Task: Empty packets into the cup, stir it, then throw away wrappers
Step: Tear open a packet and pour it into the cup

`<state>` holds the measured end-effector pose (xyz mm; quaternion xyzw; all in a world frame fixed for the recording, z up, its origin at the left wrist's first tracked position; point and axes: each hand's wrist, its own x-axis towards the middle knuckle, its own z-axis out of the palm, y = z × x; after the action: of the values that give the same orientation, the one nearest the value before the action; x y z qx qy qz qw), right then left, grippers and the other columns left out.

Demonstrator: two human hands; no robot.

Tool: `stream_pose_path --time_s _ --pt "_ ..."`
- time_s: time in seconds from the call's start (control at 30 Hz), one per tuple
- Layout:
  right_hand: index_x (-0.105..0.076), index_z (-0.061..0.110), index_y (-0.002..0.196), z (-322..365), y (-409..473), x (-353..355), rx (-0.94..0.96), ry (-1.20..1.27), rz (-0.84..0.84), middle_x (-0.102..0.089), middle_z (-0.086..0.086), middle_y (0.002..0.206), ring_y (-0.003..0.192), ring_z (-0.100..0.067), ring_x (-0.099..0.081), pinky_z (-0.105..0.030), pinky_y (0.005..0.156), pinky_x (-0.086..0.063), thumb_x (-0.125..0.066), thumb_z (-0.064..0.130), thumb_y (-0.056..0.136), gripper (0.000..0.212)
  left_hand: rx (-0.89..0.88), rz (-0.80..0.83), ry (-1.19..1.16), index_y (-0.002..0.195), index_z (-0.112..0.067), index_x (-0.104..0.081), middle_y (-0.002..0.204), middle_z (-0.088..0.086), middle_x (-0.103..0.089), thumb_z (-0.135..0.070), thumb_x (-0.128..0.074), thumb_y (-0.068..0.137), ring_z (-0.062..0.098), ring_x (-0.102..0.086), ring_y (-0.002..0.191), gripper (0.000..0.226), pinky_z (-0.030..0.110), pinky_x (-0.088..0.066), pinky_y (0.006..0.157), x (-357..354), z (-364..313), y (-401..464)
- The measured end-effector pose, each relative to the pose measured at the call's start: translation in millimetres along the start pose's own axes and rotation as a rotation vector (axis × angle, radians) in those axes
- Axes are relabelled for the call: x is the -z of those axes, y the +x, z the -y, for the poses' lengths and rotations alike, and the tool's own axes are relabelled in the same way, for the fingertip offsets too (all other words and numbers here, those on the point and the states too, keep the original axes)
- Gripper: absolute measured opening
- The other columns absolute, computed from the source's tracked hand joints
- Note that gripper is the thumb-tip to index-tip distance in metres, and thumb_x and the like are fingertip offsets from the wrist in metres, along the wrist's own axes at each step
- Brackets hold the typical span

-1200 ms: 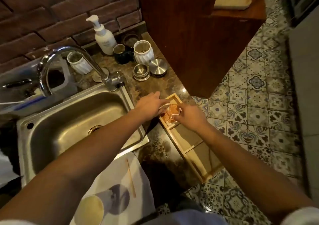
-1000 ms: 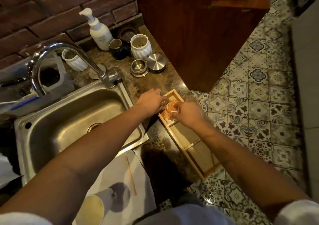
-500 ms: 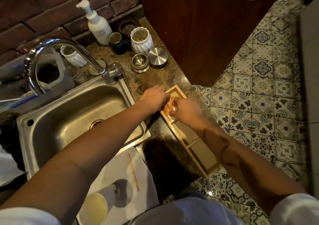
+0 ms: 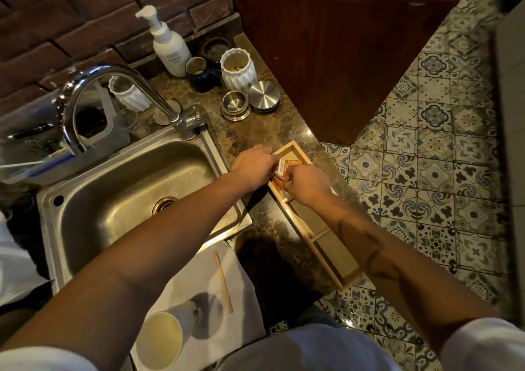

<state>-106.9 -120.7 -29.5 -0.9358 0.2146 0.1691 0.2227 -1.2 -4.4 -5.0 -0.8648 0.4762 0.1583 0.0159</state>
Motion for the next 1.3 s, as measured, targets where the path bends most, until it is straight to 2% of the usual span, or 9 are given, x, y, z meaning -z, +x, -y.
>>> stream_pose_path --time_s 0.23,0.37,0.47,0.6,0.7,0.77,0.93,1.1,1.3 --pt "-0.072 0.032 0.092 -5.4 -6.8 18.1 0.032 0.234 -0.068 -0.073 0.007 0.088 0.077 -0.014 -0.064 -0.023 0.053 -0.035 -0.07 0.033 0.092 0.002 0.08 -0.105 -0.173 0.104 -0.025 -0.068 0.107 -0.002 -0.061 -0.031 -0.067 0.09 0.019 -0.054 0.107 0.016 0.033 -0.046 0.083 9.3 5.0 -16.7" --pt "-0.077 0.029 0.099 -5.5 -16.8 35.8 0.104 0.277 -0.192 -0.073 0.006 0.094 0.079 -0.015 -0.066 -0.03 0.064 -0.045 -0.072 0.037 0.091 0.012 0.12 -0.22 -0.227 0.104 -0.024 -0.067 0.104 -0.003 -0.058 -0.034 -0.069 0.089 0.016 -0.051 0.103 0.018 0.026 -0.035 0.079 21.4 -0.4 -31.4" --pt "-0.078 0.03 0.1 -0.6 -30.2 48.6 0.162 0.305 -0.246 -0.07 0.006 0.095 0.079 -0.013 -0.063 -0.035 0.07 -0.052 -0.072 0.035 0.09 0.013 0.128 -0.281 -0.258 0.103 -0.025 -0.067 0.102 -0.004 -0.057 -0.034 -0.07 0.088 0.015 -0.05 0.099 0.017 0.028 -0.04 0.079 32.8 -6.0 -49.9" --pt "-0.078 0.027 0.103 10.8 -54.3 67.6 0.266 0.375 -0.309 -0.065 0.009 0.09 0.072 -0.001 -0.058 -0.01 0.062 -0.04 -0.072 0.031 0.092 0.013 0.11 -0.367 -0.363 0.098 -0.025 -0.067 0.096 -0.007 -0.053 -0.034 -0.071 0.088 0.014 -0.049 0.095 0.014 0.03 -0.04 0.076 47.8 -11.1 -80.3" --pt "-0.078 0.024 0.105 29.4 -76.1 78.8 0.336 0.468 -0.353 -0.068 0.004 0.096 0.081 -0.009 -0.063 -0.027 0.067 -0.052 -0.073 0.03 0.092 0.015 0.102 -0.5 -0.433 0.096 -0.023 -0.067 0.093 -0.006 -0.056 -0.033 -0.07 0.089 0.015 -0.05 0.091 0.013 0.031 -0.041 0.075 57.7 -12.9 -110.7" --pt "-0.078 0.022 0.107 43.8 -90.7 86.9 0.372 0.516 -0.371 -0.07 0.004 0.099 0.085 -0.01 -0.065 -0.027 0.074 -0.054 -0.073 0.028 0.093 0.016 0.103 -0.585 -0.481 0.095 -0.022 -0.067 0.092 -0.007 -0.057 -0.032 -0.071 0.089 0.013 -0.05 0.089 0.013 0.028 -0.04 0.075 64.1 -15.6 -132.1" --pt "-0.079 0.019 0.108 81.8 -127.9 97.2 0.503 0.585 -0.346 -0.073 0.005 0.1 0.092 -0.005 -0.067 -0.017 0.078 -0.052 -0.072 0.025 0.093 0.017 0.138 -0.738 -0.602 0.093 -0.018 -0.069 0.091 -0.005 -0.061 -0.033 -0.069 0.092 0.01 -0.051 0.087 0.015 0.023 -0.039 0.077 75.4 -22.0 -187.9" --pt "-0.079 0.018 0.111 117.6 -160.2 96.9 0.647 0.569 -0.302 -0.073 0.004 0.105 0.098 -0.004 -0.067 -0.014 0.083 -0.05 -0.065 0.02 0.099 0.018 0.217 -0.857 -0.726 0.1 -0.016 -0.072 0.092 -0.003 -0.065 -0.034 -0.064 0.096 0.017 -0.059 0.09 0.02 0.042 -0.05 0.077 75.6 -27.5 -240.3" --pt "-0.079 0.021 0.099 156.2 -197.2 91.1 0.734 0.625 -0.254 -0.072 0.004 0.099 0.094 -0.01 -0.068 -0.024 0.081 -0.055 -0.073 0.02 0.094 0.009 0.307 -0.901 -0.853 0.105 -0.018 -0.071 0.096 -0.005 -0.067 -0.031 -0.06 0.099 0.011 -0.062 0.091 0.018 0.034 -0.053 0.078 76.7 -33.9 -296.4"
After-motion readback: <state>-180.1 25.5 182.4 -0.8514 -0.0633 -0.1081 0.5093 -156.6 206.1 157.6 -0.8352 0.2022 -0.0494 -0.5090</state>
